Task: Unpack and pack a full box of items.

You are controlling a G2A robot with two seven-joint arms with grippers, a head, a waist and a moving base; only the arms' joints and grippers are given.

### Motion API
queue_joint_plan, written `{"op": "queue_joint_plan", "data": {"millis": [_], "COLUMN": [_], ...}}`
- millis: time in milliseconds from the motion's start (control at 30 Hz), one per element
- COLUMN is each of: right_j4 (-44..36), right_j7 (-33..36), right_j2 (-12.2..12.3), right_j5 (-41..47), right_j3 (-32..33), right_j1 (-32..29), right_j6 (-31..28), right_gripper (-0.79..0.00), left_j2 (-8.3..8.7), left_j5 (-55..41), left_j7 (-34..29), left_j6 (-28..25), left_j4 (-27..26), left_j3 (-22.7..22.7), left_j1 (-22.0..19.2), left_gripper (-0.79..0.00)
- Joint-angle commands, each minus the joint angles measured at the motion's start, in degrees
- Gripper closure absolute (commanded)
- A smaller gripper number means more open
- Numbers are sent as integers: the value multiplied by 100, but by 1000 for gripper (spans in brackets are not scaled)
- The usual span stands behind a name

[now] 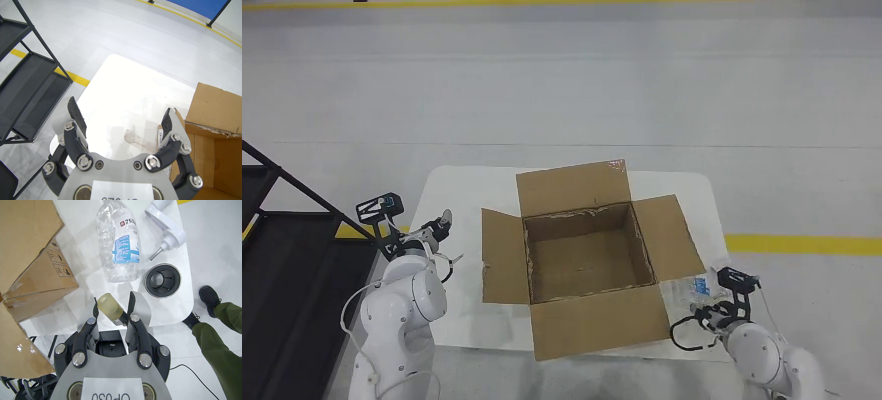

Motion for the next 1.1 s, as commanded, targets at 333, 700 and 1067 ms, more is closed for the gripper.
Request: {"op": "queue_joint_plan", "data": {"millis": [333,700,1067], "right_j4": [840,1110,1176], "right_j7": [-117,-86,-16], "right_j2": [50,87,132], "right_j5": [-646,-873,-905], "right_j3": [-640,-895,-944], "right_j1": [495,676,726], "right_j6": [113,237,325], "right_gripper": [0,-188,-302], "left_j2": [0,0,0], "left_j5": [0,0,0], "left_j7": [0,0,0], "left_j6": [0,0,0], "left_j4": [0,0,0], "left_j3": [0,0,0], "left_j1": [0,0,0], "left_gripper": [-785,-785,-785]}}
